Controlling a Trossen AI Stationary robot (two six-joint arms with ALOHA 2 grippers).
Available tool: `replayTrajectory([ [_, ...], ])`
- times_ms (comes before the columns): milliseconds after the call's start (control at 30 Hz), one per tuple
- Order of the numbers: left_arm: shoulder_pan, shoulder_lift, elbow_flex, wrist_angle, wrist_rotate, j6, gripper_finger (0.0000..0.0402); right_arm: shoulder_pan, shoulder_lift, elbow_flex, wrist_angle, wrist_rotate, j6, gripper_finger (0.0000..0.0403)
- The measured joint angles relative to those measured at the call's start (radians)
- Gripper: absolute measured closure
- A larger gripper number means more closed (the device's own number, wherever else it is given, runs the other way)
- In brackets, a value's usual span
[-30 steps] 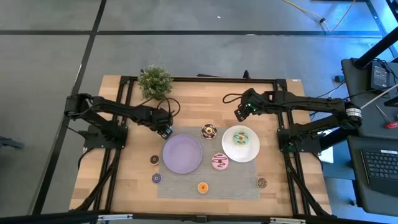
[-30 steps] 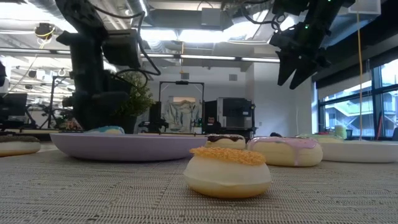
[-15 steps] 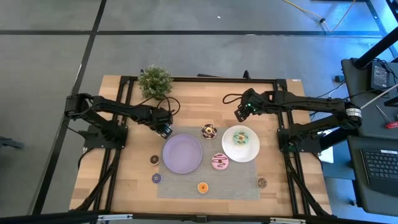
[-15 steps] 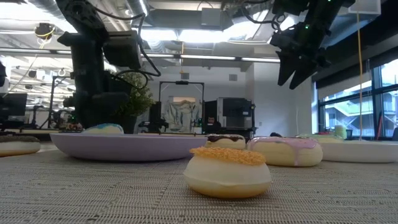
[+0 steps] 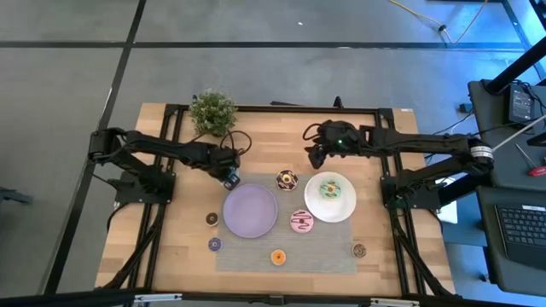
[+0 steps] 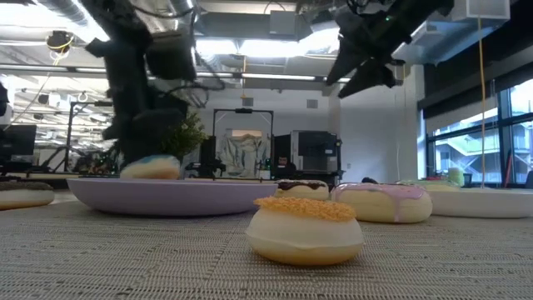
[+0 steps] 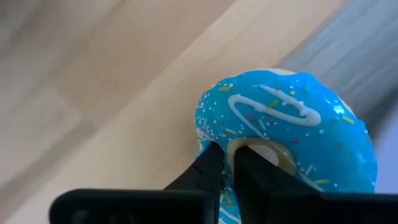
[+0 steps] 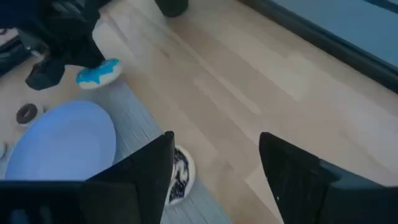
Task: Pick & Place donuts
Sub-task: Put the large blue donut on the white plate
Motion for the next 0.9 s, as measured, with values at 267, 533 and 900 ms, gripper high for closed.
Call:
replayTrajectory([
  [267,-0.015,0.000,0.181,0.047,-0.135,0.227,0.0380,0.041,0.080,0.000,0.095,0.001,-0.020,0.0166],
  [533,-0.048,0.000,0.252,0.438,-0.392,0.469,0.0378,0.122,0.146,0.000,0.316,0.014,-0.196,0.0166],
  [900,-0.056,0.000,0.252,0.956,-0.532,0.572,0.0379,0.259,0.147,0.000,0.607,0.621,-0.439,0.0166],
])
